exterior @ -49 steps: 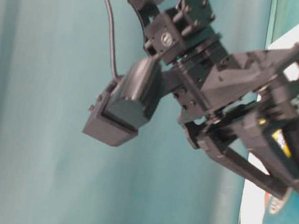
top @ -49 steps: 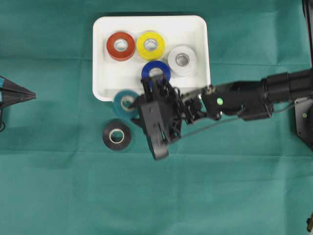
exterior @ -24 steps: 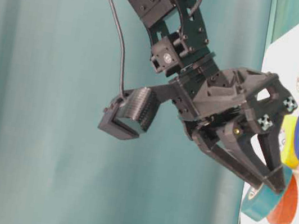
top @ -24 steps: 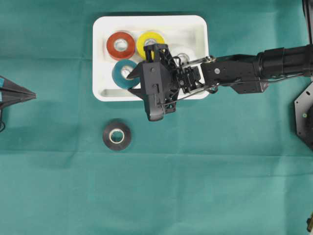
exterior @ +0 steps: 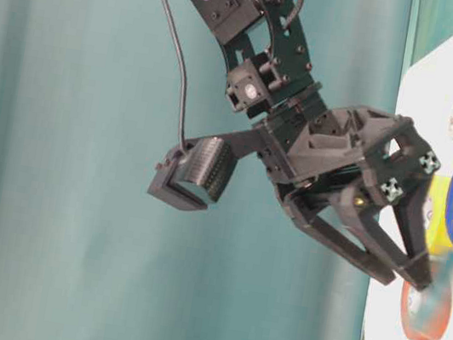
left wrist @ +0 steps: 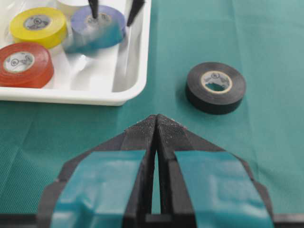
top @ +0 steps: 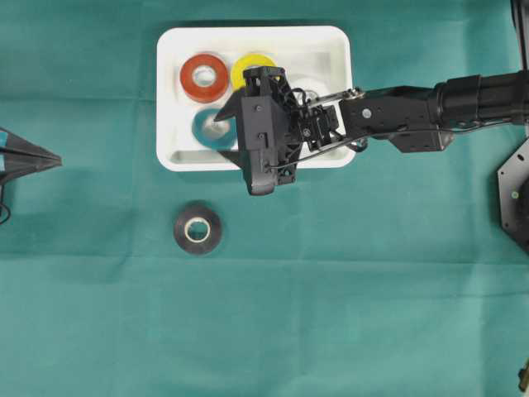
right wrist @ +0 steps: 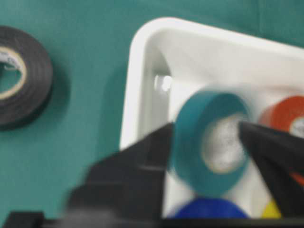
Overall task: Put the tape into the white case with the right arm.
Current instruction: 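Carry the teal roll into the tray's lower left corner, release, then withdraw the right gripper to the right side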
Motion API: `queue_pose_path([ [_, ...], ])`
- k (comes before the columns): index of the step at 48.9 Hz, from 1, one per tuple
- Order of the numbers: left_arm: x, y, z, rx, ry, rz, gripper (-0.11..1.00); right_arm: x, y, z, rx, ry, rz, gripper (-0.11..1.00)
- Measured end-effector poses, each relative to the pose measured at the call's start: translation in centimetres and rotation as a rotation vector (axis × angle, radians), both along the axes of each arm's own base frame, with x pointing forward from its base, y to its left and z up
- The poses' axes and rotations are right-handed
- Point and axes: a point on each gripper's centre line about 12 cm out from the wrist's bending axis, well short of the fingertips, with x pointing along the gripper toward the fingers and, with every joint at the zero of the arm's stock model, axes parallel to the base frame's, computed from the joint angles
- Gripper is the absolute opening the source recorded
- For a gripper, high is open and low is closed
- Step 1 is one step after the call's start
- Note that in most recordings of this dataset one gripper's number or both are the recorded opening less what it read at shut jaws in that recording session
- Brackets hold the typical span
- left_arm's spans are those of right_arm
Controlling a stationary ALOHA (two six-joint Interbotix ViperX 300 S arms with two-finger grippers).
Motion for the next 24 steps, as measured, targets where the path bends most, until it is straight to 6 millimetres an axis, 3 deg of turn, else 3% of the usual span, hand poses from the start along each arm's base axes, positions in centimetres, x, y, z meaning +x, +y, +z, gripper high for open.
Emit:
queue_pose_path([
  [6,-0.01,0.02,-0.09,0.0,0.0,0.002,0.01,0.0,0.0,-0.07,0.002,0.001,-0.001,0.77],
  [11,-0.03,0.02,-0.2,0.0,0.002,0.002,0.01,0.0,0.0,-0.07,0.002,0.001,-0.001,0.7],
  [24,-0.04,0.02,-0.35,-0.001,-0.002,0.002,0.01,-0.69,0.05,-0.84,0.006,0.026,-0.002,0.71],
])
